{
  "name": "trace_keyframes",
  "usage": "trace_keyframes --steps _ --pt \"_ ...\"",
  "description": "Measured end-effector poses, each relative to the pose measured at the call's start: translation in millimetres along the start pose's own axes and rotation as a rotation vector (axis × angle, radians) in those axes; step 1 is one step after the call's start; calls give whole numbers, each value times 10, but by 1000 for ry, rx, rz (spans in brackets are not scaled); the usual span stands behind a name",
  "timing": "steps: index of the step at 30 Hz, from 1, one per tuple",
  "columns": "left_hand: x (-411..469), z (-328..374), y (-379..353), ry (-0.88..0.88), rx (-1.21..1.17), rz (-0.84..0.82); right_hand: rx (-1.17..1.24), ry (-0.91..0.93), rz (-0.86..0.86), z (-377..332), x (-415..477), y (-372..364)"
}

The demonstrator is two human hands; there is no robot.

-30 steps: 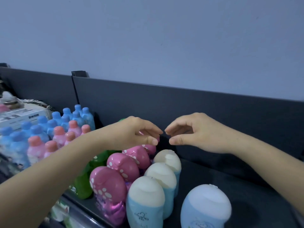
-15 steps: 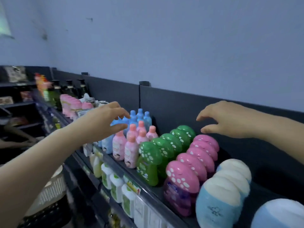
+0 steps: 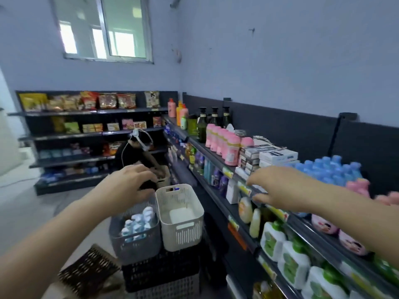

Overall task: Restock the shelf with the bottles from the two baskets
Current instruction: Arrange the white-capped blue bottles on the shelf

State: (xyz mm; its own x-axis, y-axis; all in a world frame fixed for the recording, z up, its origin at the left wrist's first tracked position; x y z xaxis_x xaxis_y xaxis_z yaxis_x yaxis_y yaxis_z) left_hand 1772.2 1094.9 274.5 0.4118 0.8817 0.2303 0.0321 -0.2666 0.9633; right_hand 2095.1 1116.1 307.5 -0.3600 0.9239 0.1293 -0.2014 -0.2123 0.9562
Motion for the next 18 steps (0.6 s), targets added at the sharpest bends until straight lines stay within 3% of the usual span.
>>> trace_keyframes --steps 9,18 --pt "-537 -1154 -719 172 -38 -50 105 80 -88 -1173 1256 -662" --pt "-202 -1730 -1735 367 -133 -74 223 190 -116 -1681 2627 -1497"
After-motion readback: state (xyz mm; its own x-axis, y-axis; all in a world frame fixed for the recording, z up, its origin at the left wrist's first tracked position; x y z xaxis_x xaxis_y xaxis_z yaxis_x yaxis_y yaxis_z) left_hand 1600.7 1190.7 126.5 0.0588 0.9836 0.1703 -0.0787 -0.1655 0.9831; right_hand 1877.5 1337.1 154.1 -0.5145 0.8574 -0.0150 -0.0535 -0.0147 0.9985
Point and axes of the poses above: each hand's wrist, its own x-axis towards the middle knuckle, its own y-axis out of the back of the hand, z = x × y, the point moved 1 cm from there along x, towards the middle knuckle, and after that the axes turned 12 degrees about -y, right-handed, at the moved point
